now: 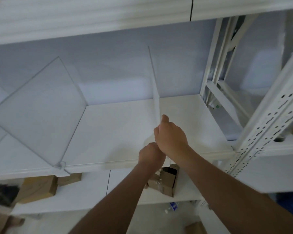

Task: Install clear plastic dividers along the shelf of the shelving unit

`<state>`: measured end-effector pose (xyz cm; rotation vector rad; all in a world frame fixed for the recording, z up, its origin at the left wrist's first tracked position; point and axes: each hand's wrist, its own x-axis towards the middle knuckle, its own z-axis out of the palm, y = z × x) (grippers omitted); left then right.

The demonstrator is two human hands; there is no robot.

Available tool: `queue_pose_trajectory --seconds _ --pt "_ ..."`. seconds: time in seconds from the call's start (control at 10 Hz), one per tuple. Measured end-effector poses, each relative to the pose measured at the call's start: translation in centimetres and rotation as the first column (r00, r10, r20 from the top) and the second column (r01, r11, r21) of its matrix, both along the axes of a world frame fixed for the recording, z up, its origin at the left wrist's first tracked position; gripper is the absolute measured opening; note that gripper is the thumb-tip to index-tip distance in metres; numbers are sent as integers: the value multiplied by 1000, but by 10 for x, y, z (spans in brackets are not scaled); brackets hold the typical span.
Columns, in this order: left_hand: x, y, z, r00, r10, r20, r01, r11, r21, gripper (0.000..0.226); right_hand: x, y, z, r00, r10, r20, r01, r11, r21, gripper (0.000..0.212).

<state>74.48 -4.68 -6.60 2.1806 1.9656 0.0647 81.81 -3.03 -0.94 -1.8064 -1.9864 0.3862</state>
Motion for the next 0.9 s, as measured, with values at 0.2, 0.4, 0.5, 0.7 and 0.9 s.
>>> queue_pose_trajectory --seconds 0.2,0.4,0.5,0.7,0.9 --pt "-2 -7 14 997 -58 -45 56 997 -57 13 8 2 7 998 59 5 -59 997 -49 30" --pt "-32 -23 43 988 -98 121 119 977 -178 21 21 -30 27 968 252 -17 -218 802 -556 33" --pt "-55 -44 60 979 -147 144 170 972 -162 21 -9 -58 41 948 316 31 -245 791 -561 22" --pt "-131 -98 92 979 -126 160 134 990 -40 17 -82 -109 61 933 358 31 -324 876 -356 22" --pt "-184 -126 132 987 -134 85 125 987 106 24 -135 -146 90 939 334 81 -323 939 -117 23"
